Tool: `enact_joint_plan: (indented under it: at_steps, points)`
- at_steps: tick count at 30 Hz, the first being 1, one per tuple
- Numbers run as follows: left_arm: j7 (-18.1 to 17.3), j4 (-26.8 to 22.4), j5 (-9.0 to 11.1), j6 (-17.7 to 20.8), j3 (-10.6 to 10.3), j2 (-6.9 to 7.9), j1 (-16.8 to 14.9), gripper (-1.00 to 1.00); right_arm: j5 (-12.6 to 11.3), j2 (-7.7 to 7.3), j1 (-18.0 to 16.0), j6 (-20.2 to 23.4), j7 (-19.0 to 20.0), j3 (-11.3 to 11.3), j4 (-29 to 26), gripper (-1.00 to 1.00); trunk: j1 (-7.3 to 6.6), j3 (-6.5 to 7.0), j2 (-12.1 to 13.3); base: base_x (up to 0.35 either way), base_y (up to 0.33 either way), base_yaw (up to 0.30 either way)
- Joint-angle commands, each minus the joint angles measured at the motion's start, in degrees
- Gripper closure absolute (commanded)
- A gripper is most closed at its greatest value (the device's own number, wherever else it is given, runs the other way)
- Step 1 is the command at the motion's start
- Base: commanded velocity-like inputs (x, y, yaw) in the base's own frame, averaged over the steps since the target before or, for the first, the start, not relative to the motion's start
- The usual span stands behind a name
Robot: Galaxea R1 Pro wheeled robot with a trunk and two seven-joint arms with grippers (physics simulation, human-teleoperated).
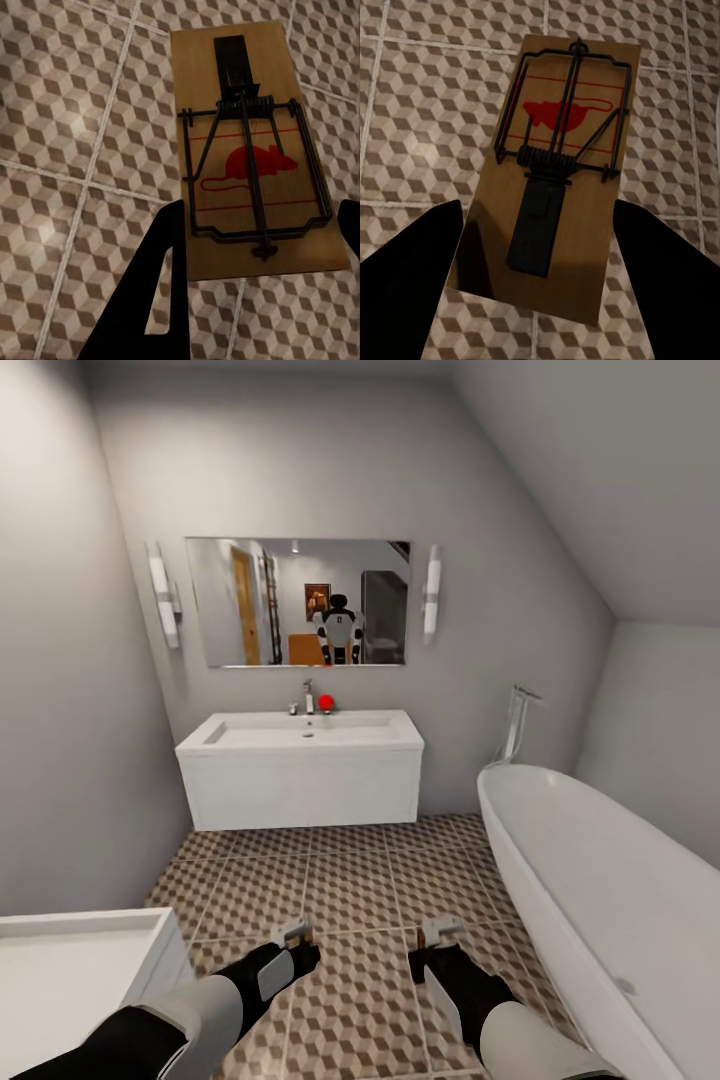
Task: Take the four mousetraps from the cabinet in the bathroom and place them on the bathroom floor. Make sure all four end up on the same floor surface, and ensure that at least two of them are either under or directly next to the same bathroom sink.
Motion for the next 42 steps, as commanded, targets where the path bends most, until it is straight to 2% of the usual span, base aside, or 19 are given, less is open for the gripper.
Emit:
enact_joint_plan:
  at_steps: [1, 24, 31, 42]
  points:
    - [0.3, 0.0, 0.4, 0.2, -0.5, -0.01, 0.0, 1.00, 0.4, 0.00, 0.0, 0.5, -0.2, 0.3, -0.1, 1.00, 0.04, -0.08, 0.0, 0.323, 0.000, 0.000]
    - [0.2, 0.0, 0.4, 0.2, -0.5, -0.01, 0.0, 1.00, 0.4, 0.00, 0.0, 0.4, -0.2, 0.3, -0.1, 1.00, 0.04, -0.08, 0.0, 0.322, 0.000, 0.000]
    - [0.2, 0.0, 0.4, 0.2, -0.5, -0.01, 0.0, 1.00, 0.5, 0.00, 0.0, -1.4, -0.1, 0.3, 1.7, 1.00, 0.04, -0.08, 0.0, 0.322, 0.000, 0.000]
    - [0.3, 0.0, 0.4, 0.3, -0.5, 0.03, 0.0, 1.00, 0.7, 0.00, 0.0, -1.7, -0.2, 0.3, 1.8, 1.00, 0.04, -0.08, 0.0, 0.322, 0.000, 0.000]
